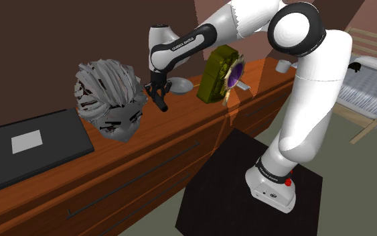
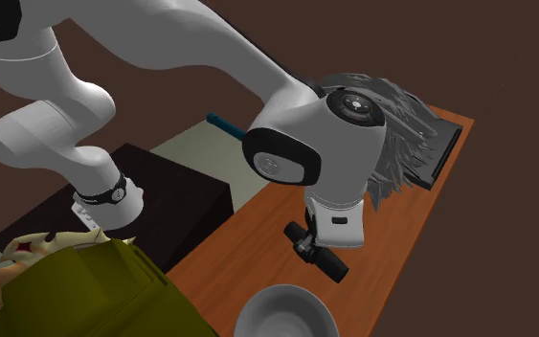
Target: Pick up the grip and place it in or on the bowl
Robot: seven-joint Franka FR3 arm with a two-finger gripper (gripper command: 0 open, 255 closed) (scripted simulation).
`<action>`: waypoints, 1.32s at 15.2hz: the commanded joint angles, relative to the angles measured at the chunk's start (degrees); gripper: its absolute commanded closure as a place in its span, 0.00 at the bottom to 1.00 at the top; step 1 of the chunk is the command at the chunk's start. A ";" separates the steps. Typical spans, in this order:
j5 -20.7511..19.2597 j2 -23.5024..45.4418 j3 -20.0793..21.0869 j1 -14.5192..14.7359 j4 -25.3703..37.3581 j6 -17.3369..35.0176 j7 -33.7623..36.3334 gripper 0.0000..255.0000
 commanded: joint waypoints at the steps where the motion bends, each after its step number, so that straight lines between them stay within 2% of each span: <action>1: 0.08 -0.42 0.03 -0.02 0.25 -0.65 -0.06 1.00; 20: 1.20 -6.24 0.37 -0.26 7.49 -13.64 -0.81 1.00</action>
